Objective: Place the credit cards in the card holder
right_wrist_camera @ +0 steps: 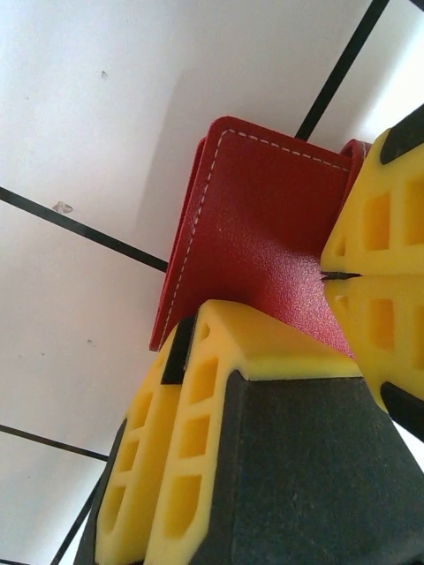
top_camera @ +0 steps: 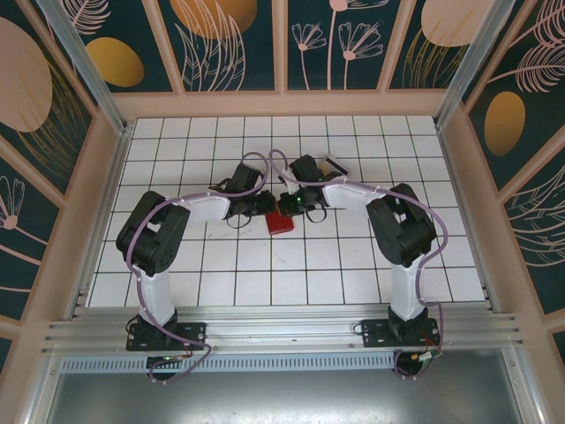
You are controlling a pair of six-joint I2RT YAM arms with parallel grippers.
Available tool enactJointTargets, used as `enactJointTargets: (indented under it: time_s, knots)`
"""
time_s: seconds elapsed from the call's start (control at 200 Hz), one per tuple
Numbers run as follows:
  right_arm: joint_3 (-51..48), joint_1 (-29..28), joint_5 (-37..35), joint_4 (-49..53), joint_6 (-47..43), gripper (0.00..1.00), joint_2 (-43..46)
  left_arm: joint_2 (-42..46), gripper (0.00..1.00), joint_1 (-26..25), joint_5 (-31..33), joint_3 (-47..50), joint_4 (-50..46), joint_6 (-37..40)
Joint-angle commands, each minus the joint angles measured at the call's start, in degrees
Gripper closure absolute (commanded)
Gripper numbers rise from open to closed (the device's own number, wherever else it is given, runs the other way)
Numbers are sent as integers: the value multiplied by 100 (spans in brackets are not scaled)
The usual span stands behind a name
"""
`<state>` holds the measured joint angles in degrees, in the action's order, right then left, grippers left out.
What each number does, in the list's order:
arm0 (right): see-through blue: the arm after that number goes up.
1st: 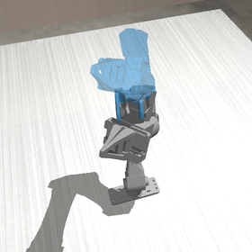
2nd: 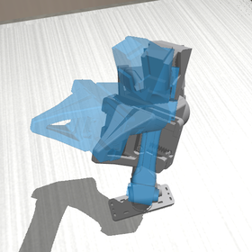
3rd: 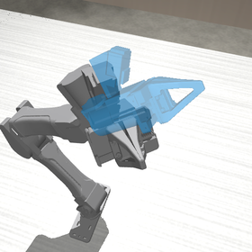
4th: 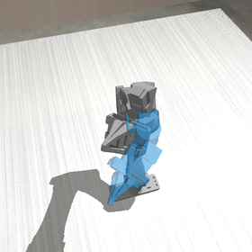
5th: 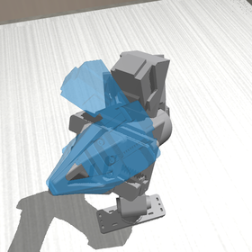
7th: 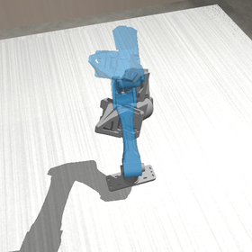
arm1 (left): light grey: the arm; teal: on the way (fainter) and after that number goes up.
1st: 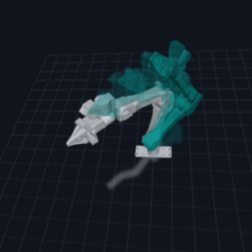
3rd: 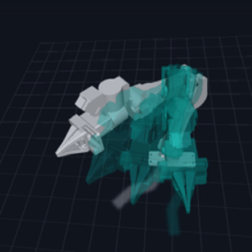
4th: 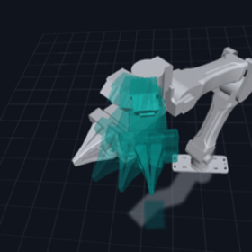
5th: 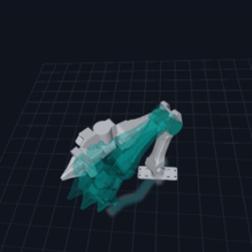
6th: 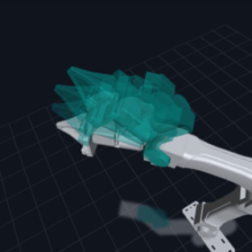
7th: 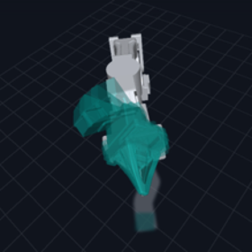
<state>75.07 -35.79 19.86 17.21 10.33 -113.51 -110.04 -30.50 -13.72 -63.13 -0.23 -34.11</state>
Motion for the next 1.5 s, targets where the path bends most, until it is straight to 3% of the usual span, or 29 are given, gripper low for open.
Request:
enactJointTargets:
  time_s: [0.0,0.525,1.036,1.226,1.361,1.496]
  knots:
    - [-267,-145,-15,539,-105,98,-66,-197,78,-41,27,-35,-162,-13]
    - [-748,-295,-224,127,179,100,-110,-171,78,-39,26,81,-101,-26]
    - [-2303,-313,-597,-1214,795,100,109,-108,78,-35,59,136,-108,1]
    - [-2388,-323,-668,-1338,791,100,173,-37,78,-38,120,205,-91,-14]
    - [-1844,-290,-730,-1233,753,100,204,219,70,-38,547,168,-251,-7]
    - [-1277,-173,-1056,-1263,752,100,-68,671,54,0,1203,217,-339,-59]
